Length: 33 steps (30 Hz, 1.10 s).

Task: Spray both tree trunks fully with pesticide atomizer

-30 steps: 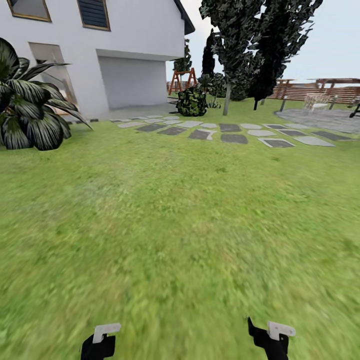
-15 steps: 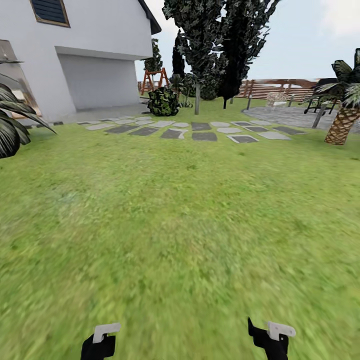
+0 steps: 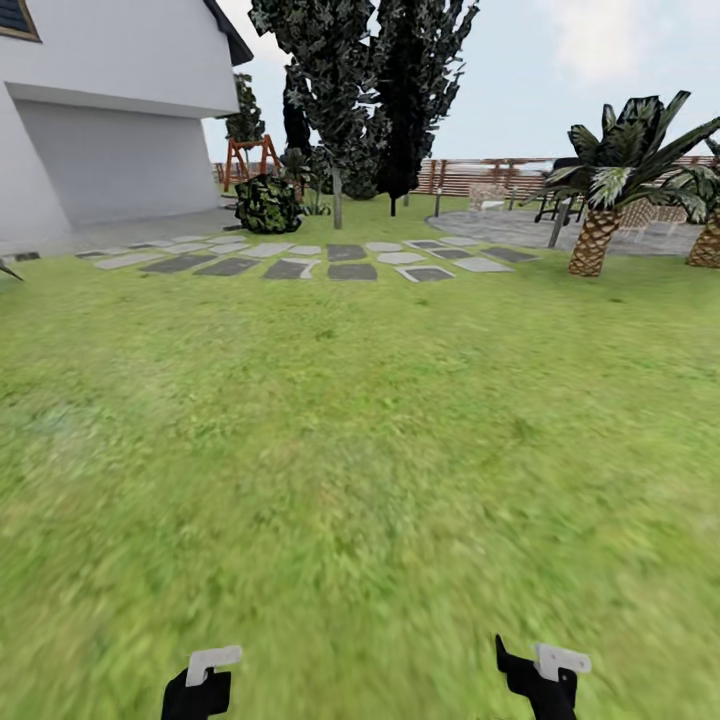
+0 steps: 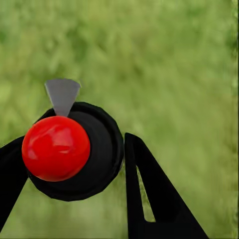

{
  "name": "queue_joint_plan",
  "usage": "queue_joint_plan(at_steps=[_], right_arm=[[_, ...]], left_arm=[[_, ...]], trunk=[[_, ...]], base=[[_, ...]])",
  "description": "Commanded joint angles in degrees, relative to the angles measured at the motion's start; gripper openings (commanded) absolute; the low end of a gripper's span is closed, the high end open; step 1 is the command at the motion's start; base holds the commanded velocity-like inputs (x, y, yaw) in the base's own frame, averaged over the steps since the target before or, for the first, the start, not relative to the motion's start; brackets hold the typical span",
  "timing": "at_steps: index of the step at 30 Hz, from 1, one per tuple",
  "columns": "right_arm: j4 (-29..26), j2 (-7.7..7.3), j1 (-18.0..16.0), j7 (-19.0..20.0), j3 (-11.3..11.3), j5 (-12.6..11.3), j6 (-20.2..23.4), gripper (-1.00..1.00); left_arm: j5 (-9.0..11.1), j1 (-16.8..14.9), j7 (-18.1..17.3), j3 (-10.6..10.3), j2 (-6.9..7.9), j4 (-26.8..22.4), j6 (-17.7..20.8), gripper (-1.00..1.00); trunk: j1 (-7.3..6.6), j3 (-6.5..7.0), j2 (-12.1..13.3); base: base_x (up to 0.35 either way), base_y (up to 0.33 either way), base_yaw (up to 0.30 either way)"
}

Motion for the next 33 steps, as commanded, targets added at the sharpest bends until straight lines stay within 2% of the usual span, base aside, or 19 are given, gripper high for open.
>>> queue_joint_plan(at_steps=[1,7,10,17,33], right_arm=[[0.00,0.00,-0.01,0.00,0.02,0.00,0.00,1.00],[0.00,0.00,0.03,0.00,0.07,0.00,0.00,1.00],[0.00,0.00,-0.02,0.00,0.04,0.00,0.00,1.00],[0.00,0.00,0.01,0.00,0.04,0.00,0.00,1.00],[0.00,0.00,0.00,0.00,0.01,0.00,0.00,1.00]], left_arm=[[0.04,0.00,0.01,-0.01,0.00,0.01,0.00,-1.00],[0.07,0.00,0.01,-0.12,-0.19,-0.07,0.00,-1.00],[0.14,0.00,0.01,0.04,-0.15,-0.07,0.00,-1.00],[0.10,0.00,0.01,-0.01,-0.10,-0.03,0.00,-1.00],[0.07,0.00,0.01,0.07,-0.04,-0.07,0.00,-1.00]], trunk=[[0.00,0.00,0.00],[0.00,0.00,0.00],[0.66,-0.54,-1.20],[0.66,-0.54,-1.20],[0.66,-0.54,-1.20]], base=[[0.000,-0.255,-0.300],[0.000,-0.029,-0.300],[0.000,-0.001,-0.300],[0.000,-0.002,-0.300],[0.000,-0.255,-0.300]])
